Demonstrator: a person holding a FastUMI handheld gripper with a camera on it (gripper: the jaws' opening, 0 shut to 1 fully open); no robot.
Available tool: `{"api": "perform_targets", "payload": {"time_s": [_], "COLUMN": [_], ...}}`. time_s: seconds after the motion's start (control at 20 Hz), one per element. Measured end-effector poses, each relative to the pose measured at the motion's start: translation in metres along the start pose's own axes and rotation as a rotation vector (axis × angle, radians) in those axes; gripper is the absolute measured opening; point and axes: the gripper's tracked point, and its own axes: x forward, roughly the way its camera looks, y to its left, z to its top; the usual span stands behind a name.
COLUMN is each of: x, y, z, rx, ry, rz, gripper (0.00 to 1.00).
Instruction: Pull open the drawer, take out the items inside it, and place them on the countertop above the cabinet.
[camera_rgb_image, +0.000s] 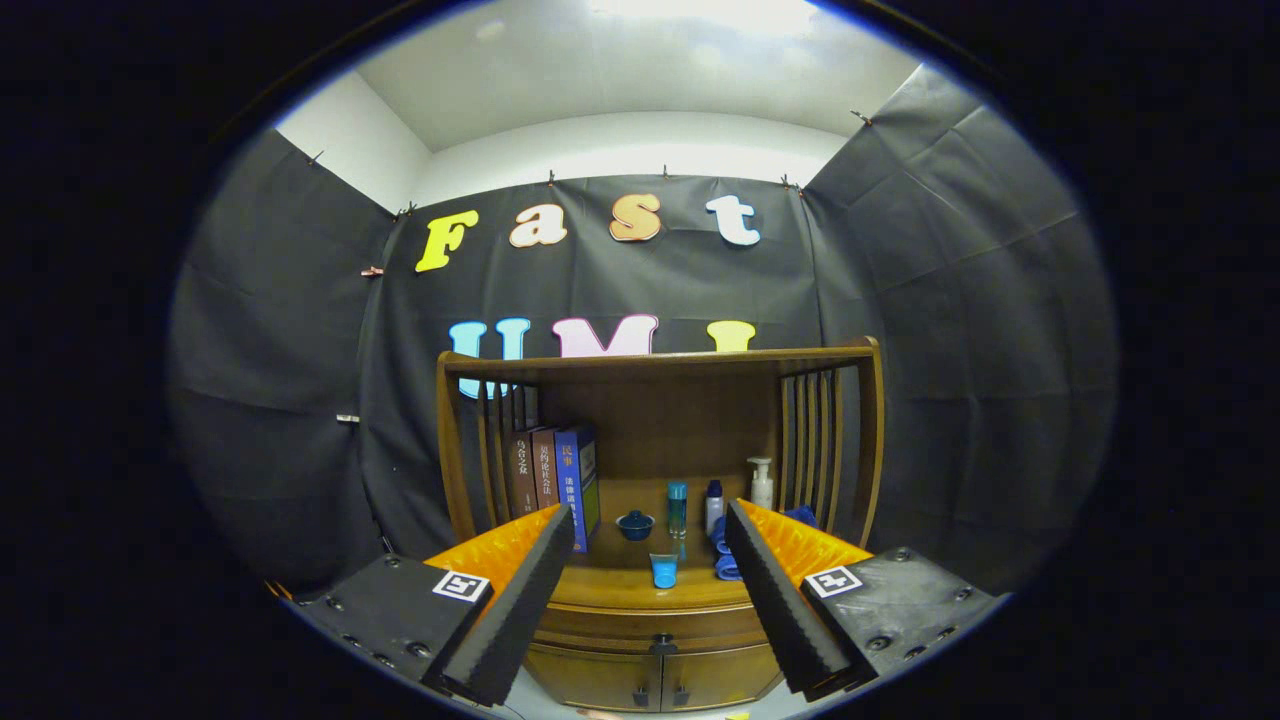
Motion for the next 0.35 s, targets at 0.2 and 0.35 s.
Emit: {"api": "perform_targets", "payload": {"time_s": [0.2, 0.35], "x": [-0.0079, -0.0103], "y": [0.0005, 0.002], "z": [0.0021, 0.0009], "rx": [0.0, -0.008], "ry": [0.0, 0.005], "rz": [-0.005, -0.007], "gripper": [0.99, 0.99]}}
